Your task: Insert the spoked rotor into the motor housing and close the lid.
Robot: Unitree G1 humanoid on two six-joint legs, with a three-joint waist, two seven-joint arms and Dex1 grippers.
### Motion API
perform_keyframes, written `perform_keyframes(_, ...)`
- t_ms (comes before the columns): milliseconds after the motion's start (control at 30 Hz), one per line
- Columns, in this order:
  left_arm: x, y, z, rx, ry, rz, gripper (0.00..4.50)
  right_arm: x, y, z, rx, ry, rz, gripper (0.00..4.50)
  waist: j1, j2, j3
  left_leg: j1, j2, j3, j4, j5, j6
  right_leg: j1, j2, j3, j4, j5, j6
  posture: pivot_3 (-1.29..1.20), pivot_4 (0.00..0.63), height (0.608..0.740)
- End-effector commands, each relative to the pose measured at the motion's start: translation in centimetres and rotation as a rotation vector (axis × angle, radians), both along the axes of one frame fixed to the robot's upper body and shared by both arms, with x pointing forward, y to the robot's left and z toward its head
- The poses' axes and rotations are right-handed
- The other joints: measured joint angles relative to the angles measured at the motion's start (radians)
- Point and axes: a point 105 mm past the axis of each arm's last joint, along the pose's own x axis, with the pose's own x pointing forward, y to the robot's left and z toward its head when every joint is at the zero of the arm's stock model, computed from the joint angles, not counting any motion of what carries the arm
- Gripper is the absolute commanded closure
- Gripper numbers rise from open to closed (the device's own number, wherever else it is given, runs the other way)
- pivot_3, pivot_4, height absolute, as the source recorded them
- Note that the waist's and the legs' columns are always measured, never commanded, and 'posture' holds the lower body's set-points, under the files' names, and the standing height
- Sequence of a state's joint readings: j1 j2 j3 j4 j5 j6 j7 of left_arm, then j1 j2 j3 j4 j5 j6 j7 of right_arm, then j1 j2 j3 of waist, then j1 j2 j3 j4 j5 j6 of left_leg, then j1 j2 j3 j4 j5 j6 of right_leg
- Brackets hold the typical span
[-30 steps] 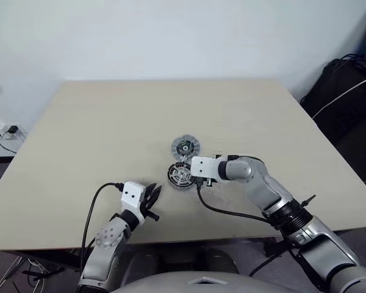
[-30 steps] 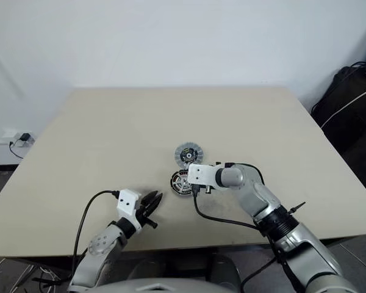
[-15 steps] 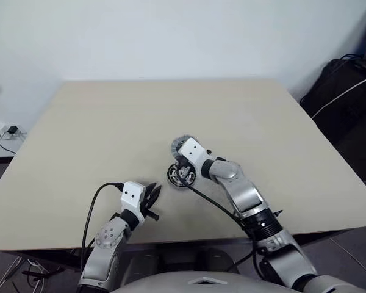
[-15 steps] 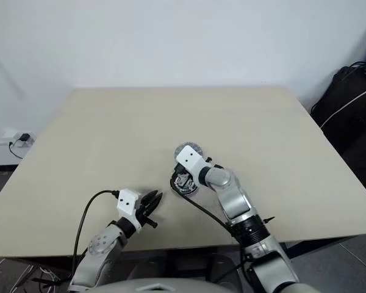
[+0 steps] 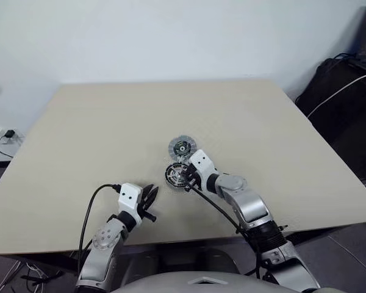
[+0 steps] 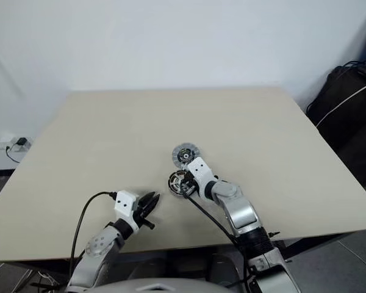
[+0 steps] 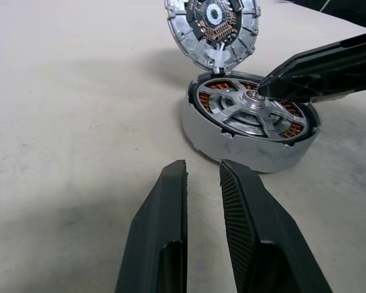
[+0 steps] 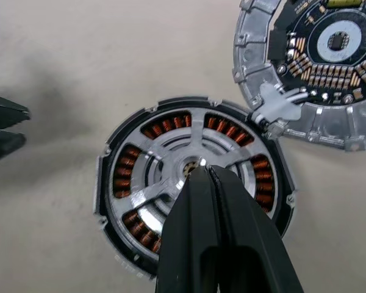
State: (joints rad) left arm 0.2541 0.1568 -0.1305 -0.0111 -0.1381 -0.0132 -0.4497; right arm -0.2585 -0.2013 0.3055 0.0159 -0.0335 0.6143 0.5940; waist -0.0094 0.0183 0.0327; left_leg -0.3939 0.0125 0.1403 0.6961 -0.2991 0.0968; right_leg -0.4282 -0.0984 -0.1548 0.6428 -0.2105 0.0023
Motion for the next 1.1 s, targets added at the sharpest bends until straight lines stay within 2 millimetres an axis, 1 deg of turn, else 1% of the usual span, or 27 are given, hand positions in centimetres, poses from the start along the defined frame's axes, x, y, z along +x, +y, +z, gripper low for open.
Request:
perform_keyframes(33,0.5,-0.6,1.4,-0.019,-0.053,-0.016,3.59,0.0,0.2,3.6,-0.108,-0.173,0.209,4.47,0.001,0.001,0.001,0.000,0.000,0.000,0.000,0.000,0.000,0.000,0.000,0.000,0.000,0.000,0.000,0.00,0.000,0.740)
perform_keyframes(133,0.6,-0.8,1.5,-0.022,-0.054,-0.020,3.59,-1.1,-0.1,4.0,-0.224,-0.191,0.394,4.47,0.000,0.000,0.001,-0.001,0.000,0.000,0.000,-0.001,0.002,-0.001,0.000,0.000,-0.001,0.000,0.000,0.00,0.000,0.740)
perform_keyframes(167,0.6,-0.9,1.6,-0.023,-0.055,-0.022,3.59,-1.5,-0.3,4.0,-0.262,-0.189,0.454,4.10,-0.001,0.000,0.001,-0.001,0.000,0.000,0.000,-0.001,0.002,-0.001,0.000,0.000,-0.001,0.000,0.000,0.00,0.000,0.740)
perform_keyframes(233,0.6,-1.0,1.6,-0.025,-0.055,-0.024,3.59,-1.8,-0.6,3.9,-0.322,-0.188,0.528,3.60,0.000,-0.001,0.001,-0.001,0.000,0.000,0.000,-0.001,0.002,-0.001,0.000,-0.001,-0.001,0.000,-0.001,0.00,0.000,0.740)
perform_keyframes(333,0.6,-1.1,1.6,-0.031,-0.057,-0.023,3.59,-1.4,-0.7,3.9,-0.424,-0.236,0.597,2.57,0.001,-0.002,0.002,-0.001,0.001,0.000,0.000,-0.001,0.003,-0.001,0.000,-0.002,-0.001,0.000,-0.001,0.00,0.000,0.740)
perform_keyframes(400,0.6,-1.1,1.5,-0.034,-0.056,-0.018,3.59,-1.3,-0.7,3.7,-0.477,-0.253,0.642,1.96,0.001,-0.002,0.002,-0.001,0.001,0.000,0.000,-0.002,0.003,-0.001,0.000,-0.002,-0.001,0.000,-0.001,0.00,0.000,0.740)
perform_keyframes(567,0.3,-0.8,1.3,-0.037,-0.050,-0.001,3.59,-1.1,0.0,3.6,-0.511,-0.274,0.701,1.96,0.003,-0.003,0.003,-0.001,0.000,0.000,0.000,-0.001,0.003,0.000,-0.001,-0.002,-0.001,0.000,0.000,0.00,0.000,0.740)
perform_keyframes(800,0.2,-0.6,1.2,-0.039,-0.049,0.016,3.59,-0.7,0.3,3.0,-0.533,-0.273,0.728,1.96,0.006,-0.004,0.003,-0.001,0.000,0.000,0.000,-0.001,0.003,0.000,-0.001,-0.002,-0.001,0.000,0.000,0.00,0.000,0.740)
perform_keyframes(1100,0.2,-0.4,1.0,-0.040,-0.053,0.032,3.59,-0.7,-0.1,1.3,-0.561,-0.215,0.752,1.96,0.005,-0.004,0.003,-0.001,0.000,0.000,0.000,-0.001,0.002,0.000,-0.001,-0.002,-0.001,0.000,0.000,0.00,0.000,0.740)
